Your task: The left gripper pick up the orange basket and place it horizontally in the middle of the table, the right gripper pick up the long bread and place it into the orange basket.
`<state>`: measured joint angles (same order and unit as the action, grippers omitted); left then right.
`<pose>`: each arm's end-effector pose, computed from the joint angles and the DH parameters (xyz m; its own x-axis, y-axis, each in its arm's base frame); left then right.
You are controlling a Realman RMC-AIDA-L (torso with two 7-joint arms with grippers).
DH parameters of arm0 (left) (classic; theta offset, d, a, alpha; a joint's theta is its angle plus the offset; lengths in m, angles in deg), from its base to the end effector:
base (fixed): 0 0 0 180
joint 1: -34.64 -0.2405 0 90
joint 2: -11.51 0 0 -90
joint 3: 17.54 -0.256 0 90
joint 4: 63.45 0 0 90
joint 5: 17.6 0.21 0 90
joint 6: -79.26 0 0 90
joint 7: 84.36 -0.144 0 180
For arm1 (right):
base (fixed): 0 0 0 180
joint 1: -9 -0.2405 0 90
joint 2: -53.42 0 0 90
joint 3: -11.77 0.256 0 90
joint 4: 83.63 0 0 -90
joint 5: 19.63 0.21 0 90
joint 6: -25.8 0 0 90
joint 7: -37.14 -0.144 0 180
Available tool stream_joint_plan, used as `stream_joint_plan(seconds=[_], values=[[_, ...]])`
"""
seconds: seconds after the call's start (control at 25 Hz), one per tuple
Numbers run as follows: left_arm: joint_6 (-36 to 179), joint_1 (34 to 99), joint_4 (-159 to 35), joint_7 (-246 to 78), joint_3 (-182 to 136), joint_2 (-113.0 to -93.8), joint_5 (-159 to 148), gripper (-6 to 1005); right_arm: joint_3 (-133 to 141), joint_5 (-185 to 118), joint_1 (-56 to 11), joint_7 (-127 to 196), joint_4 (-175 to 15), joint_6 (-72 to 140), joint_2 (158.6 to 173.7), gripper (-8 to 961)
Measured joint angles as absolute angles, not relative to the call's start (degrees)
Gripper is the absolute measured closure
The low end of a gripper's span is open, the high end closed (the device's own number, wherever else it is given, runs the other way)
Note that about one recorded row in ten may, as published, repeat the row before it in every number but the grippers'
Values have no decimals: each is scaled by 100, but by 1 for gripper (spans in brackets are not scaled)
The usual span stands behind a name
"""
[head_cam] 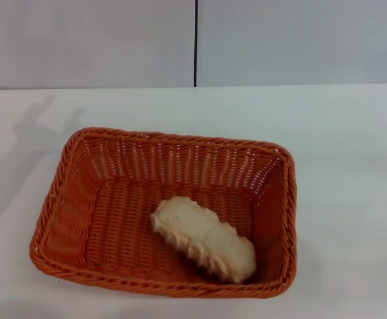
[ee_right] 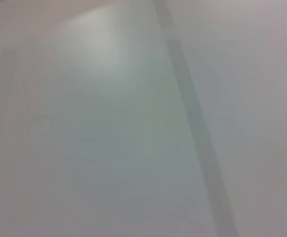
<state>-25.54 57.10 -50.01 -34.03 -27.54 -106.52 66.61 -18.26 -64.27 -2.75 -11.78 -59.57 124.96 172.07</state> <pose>-0.3005 0.2820 0.0682 0.3119 -0.2746 0.9096 0.6997 -0.5813 -0.4154 0.3416 0.2456 0.1399 0.3716 0.5393 -0.7557 -0.7943 -0.2368 -0.5595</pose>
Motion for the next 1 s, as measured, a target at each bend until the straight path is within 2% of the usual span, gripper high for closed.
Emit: stream_joint_plan(seconds=[0.28, 0.56, 1.0], values=[[-2227, 5871, -5698, -4563, -2680, -10668, 5873, 310, -714, -6420, -270, 423, -6916, 12418, 17228, 227], [-1729, 6010, -6135, -5349, -2539, -10693, 5539, 309, -229, -6419, -364, 604, -7179, 12100, 17228, 227], [-1803, 5845, -6759, -6376, -2164, -10714, 5458, 316, -16, -6399, -639, 1197, -7480, 11934, 17227, 227]])
